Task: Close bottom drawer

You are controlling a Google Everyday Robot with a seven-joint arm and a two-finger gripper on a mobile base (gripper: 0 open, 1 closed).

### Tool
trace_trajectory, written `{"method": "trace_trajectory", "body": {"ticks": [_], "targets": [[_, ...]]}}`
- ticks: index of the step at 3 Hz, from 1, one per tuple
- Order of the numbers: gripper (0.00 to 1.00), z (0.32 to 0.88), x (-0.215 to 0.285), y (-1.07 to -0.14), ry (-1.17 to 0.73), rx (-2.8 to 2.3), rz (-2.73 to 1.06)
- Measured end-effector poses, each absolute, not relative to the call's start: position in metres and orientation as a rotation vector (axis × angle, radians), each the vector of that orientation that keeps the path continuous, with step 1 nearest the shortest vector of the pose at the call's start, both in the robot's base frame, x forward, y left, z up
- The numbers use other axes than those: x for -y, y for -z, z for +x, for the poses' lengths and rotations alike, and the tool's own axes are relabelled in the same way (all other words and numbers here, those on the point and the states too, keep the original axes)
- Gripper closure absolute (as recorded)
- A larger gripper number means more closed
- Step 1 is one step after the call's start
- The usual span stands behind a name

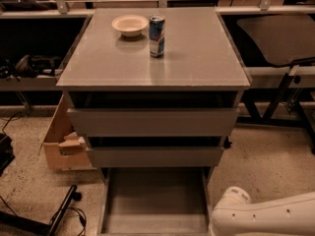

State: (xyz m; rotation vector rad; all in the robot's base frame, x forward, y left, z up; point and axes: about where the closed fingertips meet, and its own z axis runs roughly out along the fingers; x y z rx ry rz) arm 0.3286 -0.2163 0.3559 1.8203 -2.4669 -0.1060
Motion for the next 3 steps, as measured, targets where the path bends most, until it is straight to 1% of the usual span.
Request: {"method": "trace_trajectory", "body": {"ticks": [2,3], "targets": [[0.65,0.317,0.188,-0.268,0.244,2.446,1.781],[0.87,0.312,0.185,-0.261,0.263,2.44,1.773]]}}
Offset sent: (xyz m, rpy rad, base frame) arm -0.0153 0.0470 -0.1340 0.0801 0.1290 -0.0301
